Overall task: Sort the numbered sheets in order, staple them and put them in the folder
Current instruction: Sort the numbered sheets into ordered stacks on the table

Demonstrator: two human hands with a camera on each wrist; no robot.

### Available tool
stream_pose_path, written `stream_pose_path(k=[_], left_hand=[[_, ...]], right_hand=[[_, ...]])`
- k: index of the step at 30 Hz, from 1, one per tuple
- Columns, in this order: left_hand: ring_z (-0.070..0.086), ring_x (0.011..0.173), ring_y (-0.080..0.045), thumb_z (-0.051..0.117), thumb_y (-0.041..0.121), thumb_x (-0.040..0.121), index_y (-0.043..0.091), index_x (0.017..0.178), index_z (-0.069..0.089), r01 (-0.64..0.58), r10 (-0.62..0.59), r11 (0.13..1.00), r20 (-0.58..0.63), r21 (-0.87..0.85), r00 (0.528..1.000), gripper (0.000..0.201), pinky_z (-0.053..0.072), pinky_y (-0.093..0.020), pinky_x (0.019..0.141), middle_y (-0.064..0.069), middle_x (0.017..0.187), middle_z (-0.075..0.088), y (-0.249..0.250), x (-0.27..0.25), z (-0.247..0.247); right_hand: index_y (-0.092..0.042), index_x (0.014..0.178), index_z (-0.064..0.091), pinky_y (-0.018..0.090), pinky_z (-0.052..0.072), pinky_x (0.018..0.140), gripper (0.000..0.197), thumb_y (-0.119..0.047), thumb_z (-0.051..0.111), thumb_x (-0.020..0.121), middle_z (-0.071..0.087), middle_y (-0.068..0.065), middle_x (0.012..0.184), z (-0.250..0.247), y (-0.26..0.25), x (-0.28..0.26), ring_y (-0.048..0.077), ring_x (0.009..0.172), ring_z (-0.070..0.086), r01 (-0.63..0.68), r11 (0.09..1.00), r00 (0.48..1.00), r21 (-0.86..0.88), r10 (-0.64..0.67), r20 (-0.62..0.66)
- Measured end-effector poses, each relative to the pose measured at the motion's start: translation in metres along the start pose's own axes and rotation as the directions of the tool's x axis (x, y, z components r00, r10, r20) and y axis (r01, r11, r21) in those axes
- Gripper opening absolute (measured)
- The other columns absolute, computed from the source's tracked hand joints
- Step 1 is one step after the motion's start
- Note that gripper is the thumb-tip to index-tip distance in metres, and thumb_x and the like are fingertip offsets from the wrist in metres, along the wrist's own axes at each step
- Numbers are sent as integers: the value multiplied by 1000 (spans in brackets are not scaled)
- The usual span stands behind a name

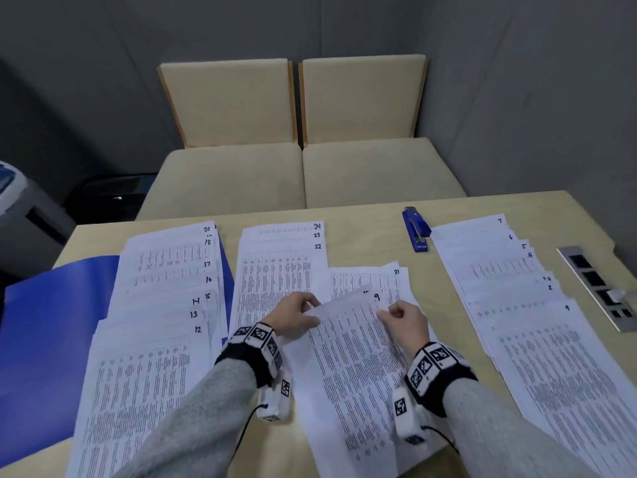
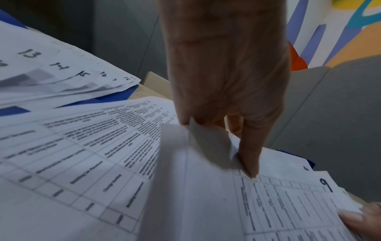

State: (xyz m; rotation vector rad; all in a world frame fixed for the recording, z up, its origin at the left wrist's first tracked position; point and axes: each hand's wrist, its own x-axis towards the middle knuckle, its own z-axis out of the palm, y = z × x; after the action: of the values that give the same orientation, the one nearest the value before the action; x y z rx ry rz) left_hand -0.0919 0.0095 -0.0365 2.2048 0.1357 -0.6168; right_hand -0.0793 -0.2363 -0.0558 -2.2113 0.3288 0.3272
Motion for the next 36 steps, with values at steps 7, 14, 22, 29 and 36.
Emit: stream_pose_path(k=[7, 14, 22, 29, 36], left_hand=[[53, 59, -9, 77, 16, 76, 14, 96, 63, 87, -83, 993, 42, -82, 996, 24, 43, -20, 53, 3, 72, 58, -2, 5, -3], [48, 51, -10, 59, 30, 93, 14, 76, 56, -11, 9, 999, -59, -39, 998, 23, 43, -22, 53, 3, 63, 53, 4, 12, -5], [48, 61, -14, 48, 34, 98, 15, 72, 47, -88, 104, 969, -58, 232, 993, 32, 39, -27, 58, 1, 69, 54, 15, 25, 0], [51, 68, -18, 45, 27, 98, 15, 74, 48, -80, 100, 952, -53, 295, 994, 27, 36, -24, 55, 0, 74, 56, 16, 28, 3], [51, 62, -8, 66, 16, 83, 20, 79, 51, -33, 30, 970, 18, 241, 999, 16, 39, -18, 57, 5, 75, 55, 21, 22, 5]], right_hand=[[-19, 74, 61, 22, 41, 60, 11, -14, 68, 81, 57, -6, 65, -9, -4, -7, 10, 63, 53, 71, 997, 997, -11, -71, -16], [-14, 82, 53, 13, 38, 55, 11, -5, 57, 88, 52, -3, 71, -19, -1, -7, 11, 66, 48, 53, 999, 998, -8, -52, 42], [-9, 99, 62, 21, 39, 74, 11, -9, 59, 89, 59, 2, 88, -18, -4, -5, 15, 84, 55, -32, 996, 999, 82, 30, 24], [-14, 84, 58, 11, 35, 57, 5, -14, 61, 87, 54, -6, 75, -18, 7, -2, 14, 79, 52, -37, 998, 984, -41, 43, 173], [-16, 80, 58, 21, 40, 75, 10, -9, 64, 84, 55, -9, 74, -23, 13, 10, 15, 83, 55, -50, 998, 968, -44, 59, 243]])
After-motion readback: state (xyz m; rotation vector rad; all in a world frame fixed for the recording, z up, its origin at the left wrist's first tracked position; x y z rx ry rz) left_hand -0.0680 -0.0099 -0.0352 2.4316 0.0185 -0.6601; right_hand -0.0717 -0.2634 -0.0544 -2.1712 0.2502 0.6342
